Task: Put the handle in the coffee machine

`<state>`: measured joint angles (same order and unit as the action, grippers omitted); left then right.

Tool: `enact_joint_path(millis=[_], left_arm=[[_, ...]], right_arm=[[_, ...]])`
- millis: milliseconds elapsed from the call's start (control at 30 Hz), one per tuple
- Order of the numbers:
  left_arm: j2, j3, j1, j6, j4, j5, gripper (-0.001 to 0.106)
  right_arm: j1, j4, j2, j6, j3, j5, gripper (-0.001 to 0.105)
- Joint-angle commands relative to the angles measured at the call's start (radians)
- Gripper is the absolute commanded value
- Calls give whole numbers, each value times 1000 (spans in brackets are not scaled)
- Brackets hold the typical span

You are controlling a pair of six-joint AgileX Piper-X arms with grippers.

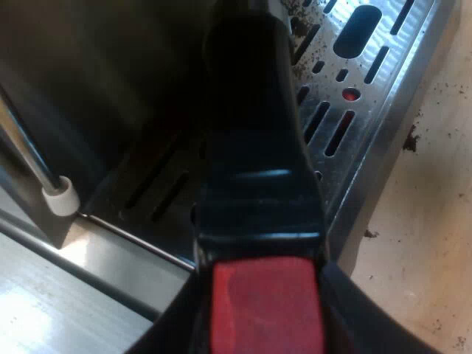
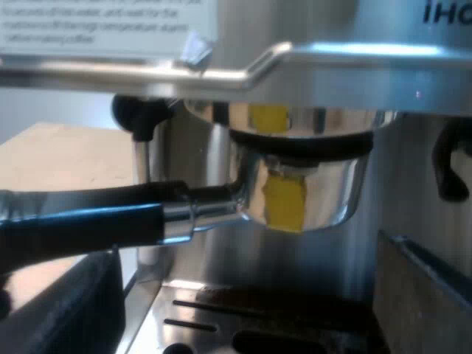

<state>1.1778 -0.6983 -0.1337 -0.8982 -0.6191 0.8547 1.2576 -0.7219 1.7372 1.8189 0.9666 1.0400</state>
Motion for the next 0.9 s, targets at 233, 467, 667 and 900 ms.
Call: enact_joint_path(millis=[233,467,667,900], left_arm=[[28,-16,3,-2,28,57,0],[28,-38,3,-17,30,57,0],[28,-82,3,-17,10,57,0],[14,-87,3,-17,-7,85,0]], right_arm=[[-9,-38,2,20,8,9,71],[-9,-38,2,20,8,-7,71],[-9,-38,2,20,8,-7,71],[-9,-38,2,20,8,-7,71]])
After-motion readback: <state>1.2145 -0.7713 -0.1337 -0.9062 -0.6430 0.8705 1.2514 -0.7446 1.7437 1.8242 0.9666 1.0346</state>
